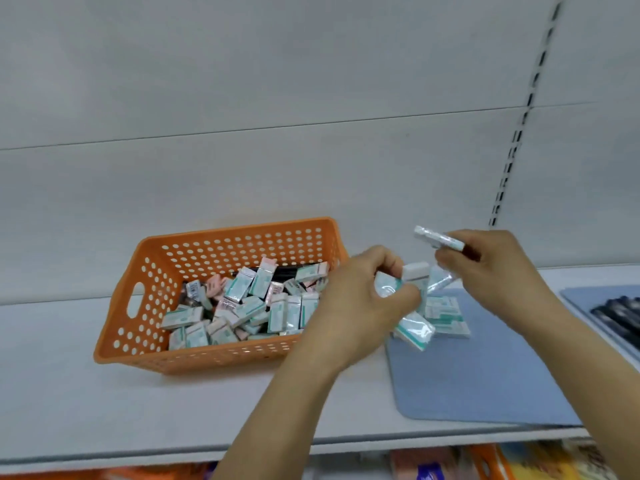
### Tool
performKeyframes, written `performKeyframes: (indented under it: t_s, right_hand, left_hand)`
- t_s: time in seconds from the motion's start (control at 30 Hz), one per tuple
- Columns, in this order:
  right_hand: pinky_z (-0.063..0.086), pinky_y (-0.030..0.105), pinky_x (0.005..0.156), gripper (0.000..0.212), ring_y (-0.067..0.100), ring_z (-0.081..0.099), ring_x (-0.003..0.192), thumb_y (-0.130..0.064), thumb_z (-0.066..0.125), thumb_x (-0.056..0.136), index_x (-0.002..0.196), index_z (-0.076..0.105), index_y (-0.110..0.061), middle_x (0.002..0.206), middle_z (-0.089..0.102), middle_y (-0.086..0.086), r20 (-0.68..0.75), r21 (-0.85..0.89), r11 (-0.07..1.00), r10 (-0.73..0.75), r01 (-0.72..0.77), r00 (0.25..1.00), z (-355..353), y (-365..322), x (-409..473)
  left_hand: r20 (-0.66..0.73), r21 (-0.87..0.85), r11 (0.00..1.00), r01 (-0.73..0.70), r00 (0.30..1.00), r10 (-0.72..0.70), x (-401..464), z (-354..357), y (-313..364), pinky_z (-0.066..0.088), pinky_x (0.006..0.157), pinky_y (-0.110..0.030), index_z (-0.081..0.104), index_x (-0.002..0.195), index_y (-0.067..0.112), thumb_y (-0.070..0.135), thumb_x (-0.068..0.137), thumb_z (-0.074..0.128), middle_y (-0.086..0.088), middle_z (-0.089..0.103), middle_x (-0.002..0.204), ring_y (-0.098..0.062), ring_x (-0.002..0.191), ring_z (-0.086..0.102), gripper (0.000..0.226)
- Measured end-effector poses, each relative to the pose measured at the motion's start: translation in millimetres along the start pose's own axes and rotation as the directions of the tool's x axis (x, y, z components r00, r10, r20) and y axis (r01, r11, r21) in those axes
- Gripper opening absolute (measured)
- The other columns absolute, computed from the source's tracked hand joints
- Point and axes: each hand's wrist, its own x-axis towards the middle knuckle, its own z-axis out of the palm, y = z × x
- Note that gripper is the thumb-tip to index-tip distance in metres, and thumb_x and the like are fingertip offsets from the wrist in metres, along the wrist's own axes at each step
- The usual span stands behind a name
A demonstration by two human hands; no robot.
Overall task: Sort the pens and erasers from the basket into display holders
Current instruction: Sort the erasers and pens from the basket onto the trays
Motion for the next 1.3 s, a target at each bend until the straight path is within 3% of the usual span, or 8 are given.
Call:
performKeyframes:
  t_s: [0.17,0.3,0.43,0.63,0.8,1.0,1.13,1.3]
  right_hand:
    - [0.023,0.03,0.051,0.032,0.016,0.033,0.05,-0.005,0.06,0.085,0.056,0.045,-0.007,0.052,0.04,0.002,0.09,-0.258,0.945,0.232,-0.202,0.969,-23.2,89.9,-24.1]
    - [0.029,0.031,0.053,0.031,0.019,0.044,0.053,-0.011,0.059,0.089,0.06,0.049,-0.012,0.056,0.048,0.003,0.159,-0.362,0.888,0.359,-0.284,0.92,-36.7,126.4,-27.9]
    - [0.045,0.035,0.08,0.021,0.021,0.056,0.099,-0.027,0.06,0.092,0.111,0.065,-0.02,0.103,0.061,0.002,0.21,-0.488,0.856,0.305,-0.171,0.929,-38.7,130.9,-29.1]
    - [0.034,0.026,0.097,0.035,0.006,0.035,0.11,-0.026,0.066,0.088,0.119,0.058,-0.04,0.118,0.051,-0.015,0.452,-0.295,0.929,-0.071,0.224,0.889,-46.3,120.2,-43.8]
    - [0.036,0.028,0.095,0.041,0.007,0.036,0.114,-0.037,0.061,0.088,0.128,0.054,-0.041,0.12,0.047,-0.018,0.572,-0.42,0.82,-0.093,0.389,0.815,-33.7,110.0,-45.4]
    - [0.045,0.028,0.08,0.018,0.007,0.041,0.099,-0.044,0.056,0.091,0.107,0.059,-0.036,0.1,0.05,-0.014,0.469,-0.502,0.808,-0.046,0.31,0.882,-25.2,105.4,-50.4]
    - [0.045,0.028,0.08,0.015,0.007,0.043,0.095,-0.042,0.062,0.088,0.098,0.053,-0.035,0.098,0.051,-0.012,0.432,-0.493,0.843,0.024,0.214,0.902,-18.6,100.1,-49.3]
    - [0.044,0.029,0.084,0.022,0.009,0.046,0.1,-0.047,0.062,0.087,0.104,0.06,-0.033,0.102,0.055,-0.011,0.383,-0.465,0.872,0.044,0.151,0.923,-20.9,97.2,-54.7]
  left_hand:
    - [0.261,0.156,0.971,0.183,0.94,-0.219,7.4,85.0,-36.4,0.05,0.075,-0.034,0.056,0.084,0.026,0.026,0.081,0.066,0.01,0.06,0.089,-0.013,0.08,0.056,0.011]
    - [0.321,0.432,0.902,-0.01,0.936,-0.143,6.8,113.3,-41.1,0.048,0.079,-0.037,0.054,0.094,0.022,0.037,0.089,0.058,0.004,0.061,0.098,-0.016,0.086,0.055,0.016]
    - [0.271,0.597,0.788,-0.15,0.962,-0.022,4.1,117.9,-44.1,0.041,0.076,-0.033,0.052,0.109,0.021,0.053,0.093,0.048,0.004,0.054,0.111,-0.017,0.098,0.053,0.035]
    - [0.279,0.346,0.938,-0.035,0.958,-0.067,-11.7,94.9,-57.0,0.037,0.1,-0.022,0.05,0.132,0.027,0.031,0.099,0.046,0.008,0.046,0.126,-0.009,0.115,0.046,0.034]
    - [0.444,0.494,0.849,-0.189,0.894,-0.059,-14.9,78.3,-62.2,0.033,0.104,-0.02,0.05,0.134,0.028,0.017,0.09,0.055,0.009,0.042,0.128,-0.007,0.122,0.039,0.046]
    - [0.323,0.592,0.803,-0.073,0.934,-0.153,-8.9,71.6,-65.8,0.038,0.085,-0.02,0.054,0.13,0.026,0.037,0.089,0.065,0.01,0.039,0.122,-0.013,0.107,0.053,0.044]
    - [0.091,0.24,0.943,0.231,0.962,-0.259,-1.0,88.7,-64.4,0.056,0.082,-0.029,0.063,0.098,0.023,0.03,0.092,0.063,0.001,0.045,0.114,-0.013,0.09,0.062,0.009]
    - [0.144,0.41,0.912,0.013,0.986,-0.079,-12.9,85.3,-75.5,0.041,0.096,-0.022,0.062,0.117,0.018,0.014,0.095,0.046,0.002,0.047,0.12,-0.012,0.111,0.047,0.027]
